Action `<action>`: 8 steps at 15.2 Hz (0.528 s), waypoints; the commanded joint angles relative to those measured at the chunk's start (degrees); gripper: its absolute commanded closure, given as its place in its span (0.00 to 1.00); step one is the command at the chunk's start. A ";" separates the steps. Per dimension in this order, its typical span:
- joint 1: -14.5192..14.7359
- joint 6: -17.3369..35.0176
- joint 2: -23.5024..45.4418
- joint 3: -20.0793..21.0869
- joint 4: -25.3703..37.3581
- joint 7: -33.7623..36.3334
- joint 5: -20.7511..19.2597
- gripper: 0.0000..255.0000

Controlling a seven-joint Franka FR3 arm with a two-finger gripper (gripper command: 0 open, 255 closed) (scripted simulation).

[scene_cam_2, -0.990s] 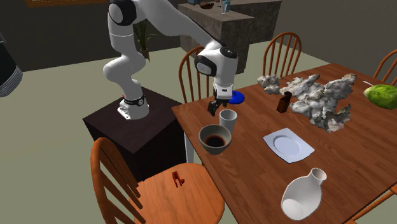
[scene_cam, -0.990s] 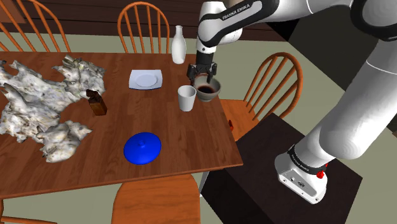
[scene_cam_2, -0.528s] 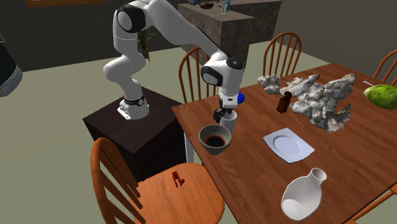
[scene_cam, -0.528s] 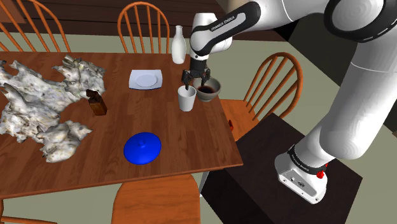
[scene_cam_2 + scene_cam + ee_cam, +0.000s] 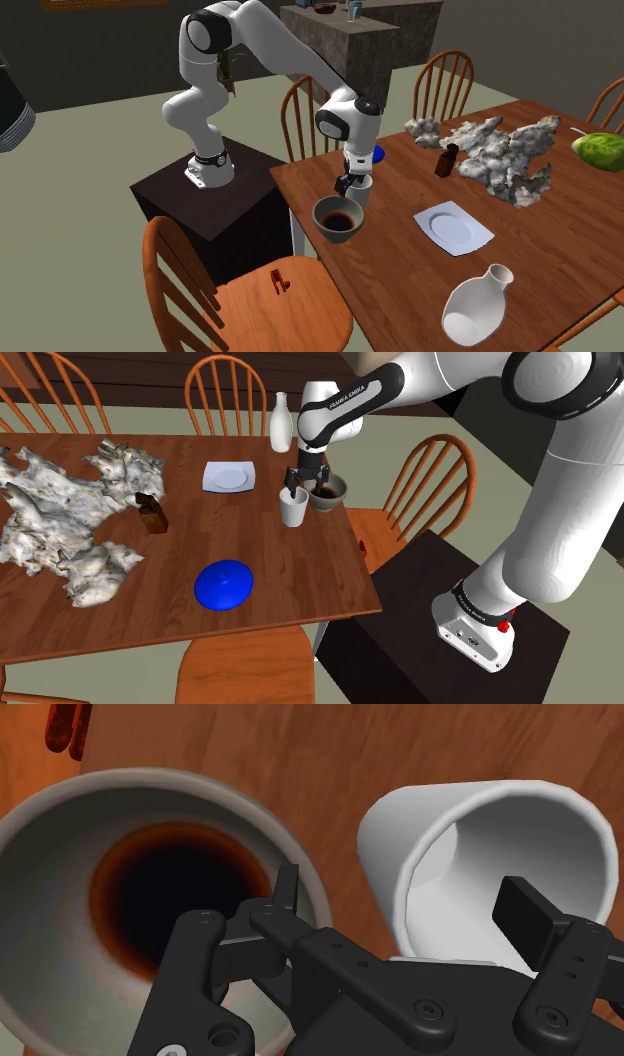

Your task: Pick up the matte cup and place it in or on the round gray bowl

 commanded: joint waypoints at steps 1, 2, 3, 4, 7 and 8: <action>0.00 0.02 0.02 0.00 0.00 0.00 0.00 0.00; 0.00 0.01 0.01 0.00 0.00 0.00 0.00 0.00; 0.00 0.02 0.02 0.00 0.00 0.00 0.00 0.00; 0.01 0.02 0.02 0.00 0.00 0.01 0.00 1.00; 0.01 0.02 0.03 0.00 0.02 0.02 0.00 1.00; 0.01 0.01 0.03 0.00 0.02 0.02 0.00 1.00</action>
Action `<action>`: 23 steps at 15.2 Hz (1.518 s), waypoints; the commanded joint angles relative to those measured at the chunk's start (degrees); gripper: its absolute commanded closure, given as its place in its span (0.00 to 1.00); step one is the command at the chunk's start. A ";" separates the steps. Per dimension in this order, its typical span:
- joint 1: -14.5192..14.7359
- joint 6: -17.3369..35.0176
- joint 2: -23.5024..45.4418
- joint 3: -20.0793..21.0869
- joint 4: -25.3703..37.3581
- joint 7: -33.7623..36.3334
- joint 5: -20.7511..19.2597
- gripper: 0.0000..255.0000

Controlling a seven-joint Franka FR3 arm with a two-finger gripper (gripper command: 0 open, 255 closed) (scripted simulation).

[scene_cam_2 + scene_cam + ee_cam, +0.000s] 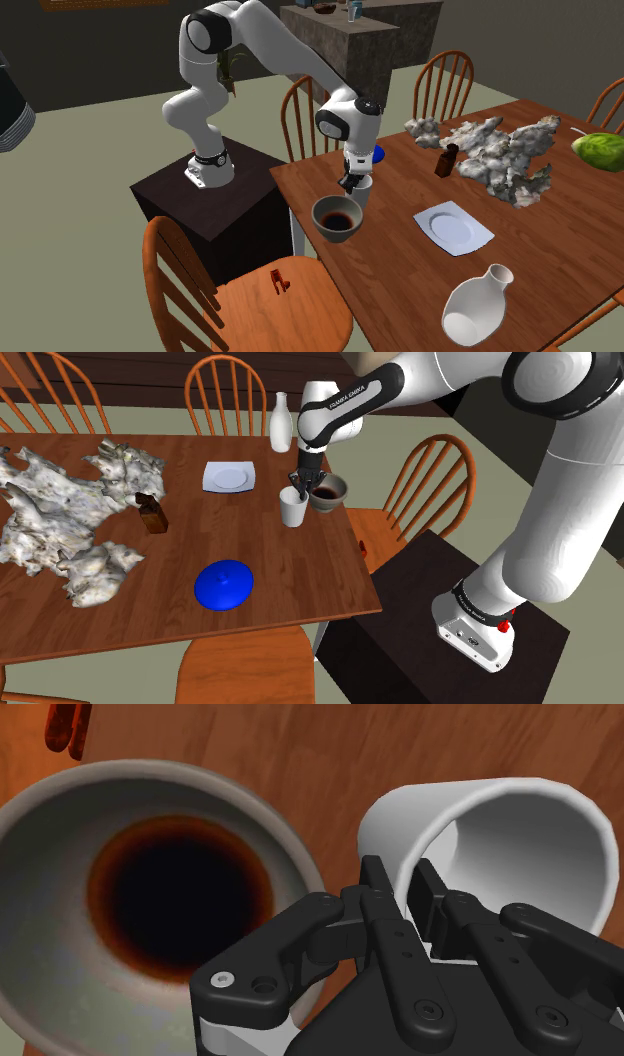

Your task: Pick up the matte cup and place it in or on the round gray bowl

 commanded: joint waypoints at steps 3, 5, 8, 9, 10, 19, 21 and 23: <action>0.00 0.01 0.00 0.01 -0.04 -0.01 0.01 1.00; 0.00 0.01 0.00 0.01 -0.04 -0.01 0.01 1.00; -0.04 -1.88 -1.47 0.00 0.39 0.23 -0.05 1.00; -0.06 -2.52 -1.93 0.00 0.58 0.32 -0.06 1.00; -0.07 -3.16 -2.39 0.00 0.77 0.40 -0.08 1.00; -0.21 -9.08 -6.11 -0.02 3.00 1.15 -0.24 1.00; -0.24 -10.42 -6.83 -0.03 3.63 1.32 -0.28 1.00; -0.27 -11.78 -7.51 -0.04 4.32 1.48 -0.31 1.00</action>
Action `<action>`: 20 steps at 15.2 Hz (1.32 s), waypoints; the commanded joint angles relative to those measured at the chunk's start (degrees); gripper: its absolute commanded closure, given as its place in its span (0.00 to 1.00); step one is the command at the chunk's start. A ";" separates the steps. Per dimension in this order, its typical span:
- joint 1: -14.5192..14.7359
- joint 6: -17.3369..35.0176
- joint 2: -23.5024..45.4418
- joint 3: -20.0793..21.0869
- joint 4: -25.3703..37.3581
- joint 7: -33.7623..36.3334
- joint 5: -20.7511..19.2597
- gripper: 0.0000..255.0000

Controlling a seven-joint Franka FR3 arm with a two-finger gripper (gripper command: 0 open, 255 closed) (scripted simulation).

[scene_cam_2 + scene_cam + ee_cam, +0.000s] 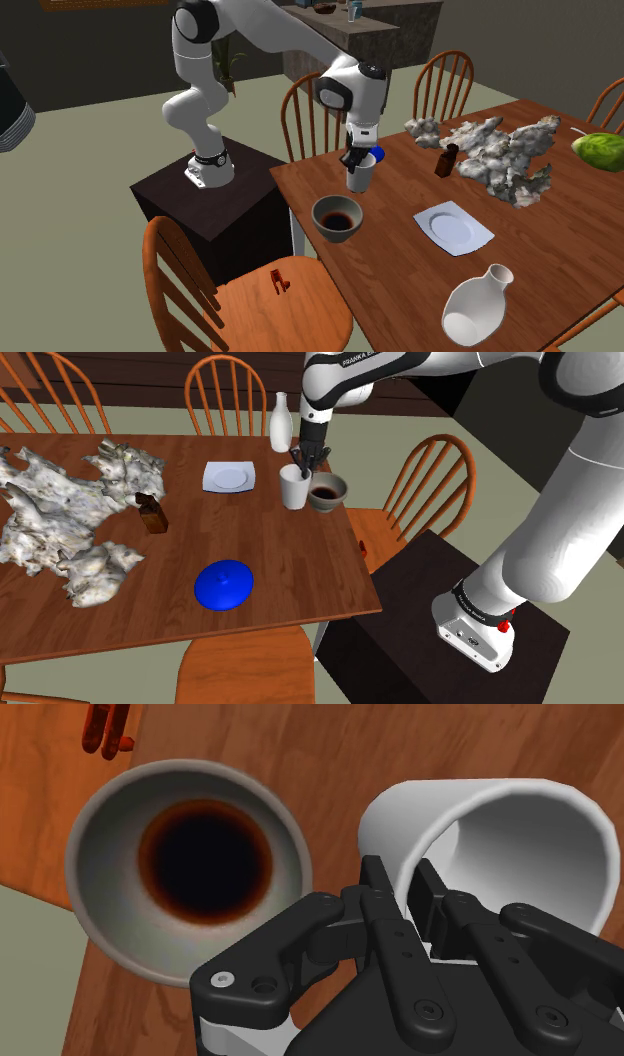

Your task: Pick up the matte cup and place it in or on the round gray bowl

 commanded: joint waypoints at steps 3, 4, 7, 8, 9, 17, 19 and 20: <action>-0.10 -2.67 -1.25 -0.05 1.43 0.25 -0.06 1.00; -0.12 -3.35 -1.54 -0.05 1.83 0.34 -0.07 1.00; -0.16 -5.44 -2.36 -0.06 3.11 0.59 -0.12 1.00; -0.17 -6.14 -2.61 -0.07 3.56 0.68 -0.14 1.00; -0.18 -6.84 -2.85 -0.07 4.02 0.77 -0.16 1.00; -1.68 -12.18 -4.67 -1.13 7.24 -1.02 -0.31 1.00; -3.10 -13.72 -5.16 -2.20 7.95 -3.26 -0.44 1.00; -3.80 -14.51 -5.32 -2.74 8.42 -4.39 -0.51 1.00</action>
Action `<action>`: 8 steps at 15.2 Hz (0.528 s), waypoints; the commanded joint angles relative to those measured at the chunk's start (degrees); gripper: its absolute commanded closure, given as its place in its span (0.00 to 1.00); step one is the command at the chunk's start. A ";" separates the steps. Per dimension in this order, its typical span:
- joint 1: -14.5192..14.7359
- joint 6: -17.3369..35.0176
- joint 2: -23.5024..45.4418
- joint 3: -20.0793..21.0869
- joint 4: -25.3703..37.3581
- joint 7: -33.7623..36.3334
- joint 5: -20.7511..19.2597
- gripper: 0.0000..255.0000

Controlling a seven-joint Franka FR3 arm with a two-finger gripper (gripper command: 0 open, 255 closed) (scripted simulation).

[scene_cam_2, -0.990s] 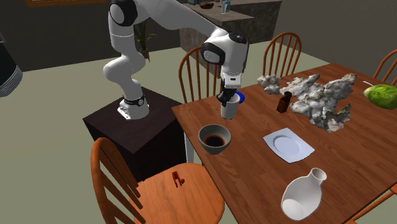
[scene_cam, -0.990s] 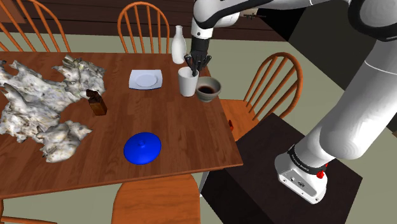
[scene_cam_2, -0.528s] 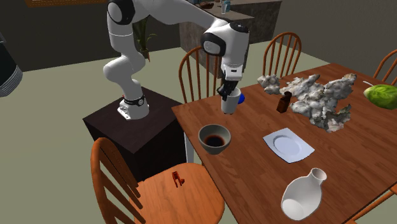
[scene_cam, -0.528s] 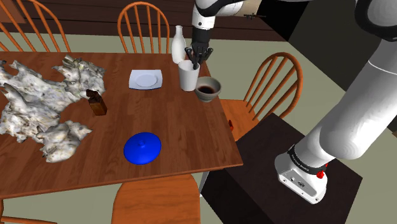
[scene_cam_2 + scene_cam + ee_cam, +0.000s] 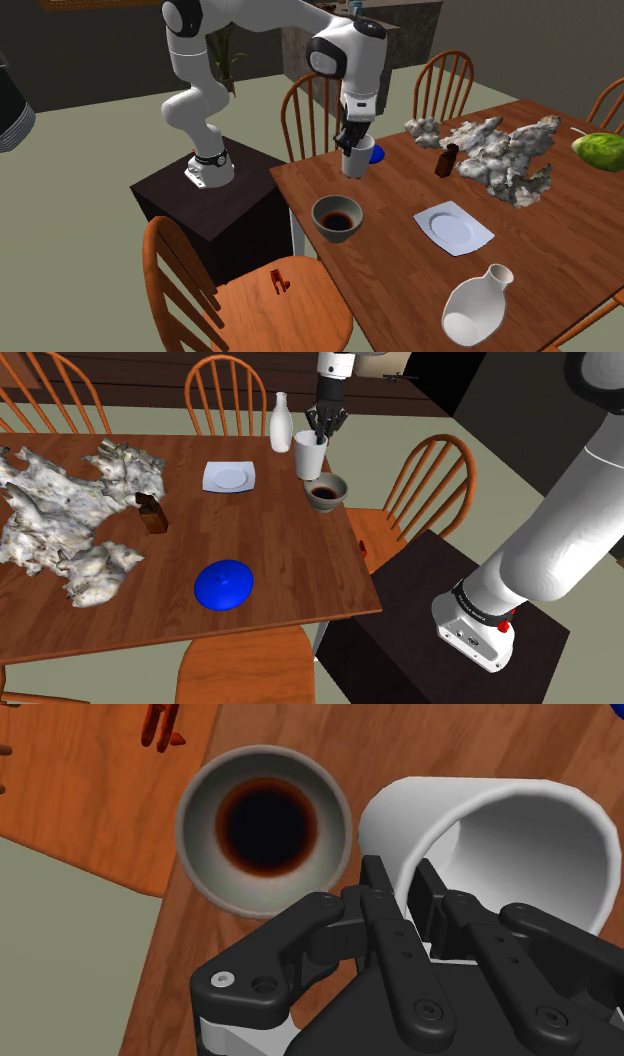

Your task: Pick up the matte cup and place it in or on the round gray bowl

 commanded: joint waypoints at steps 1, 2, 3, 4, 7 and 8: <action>-1.44 -1.62 -0.45 -1.09 0.82 -2.34 -0.13 1.00; -2.14 -2.44 -0.50 -1.63 1.43 -3.45 -0.22 1.00; -2.83 -3.27 -0.49 -2.18 2.11 -4.57 -0.31 1.00; -3.53 -4.11 -0.42 -2.72 2.87 -5.68 -0.41 1.00; -5.79 -6.95 0.20 -4.44 5.85 -9.27 -0.72 1.00; -5.79 -6.20 0.26 -4.43 5.15 -9.35 -0.70 1.00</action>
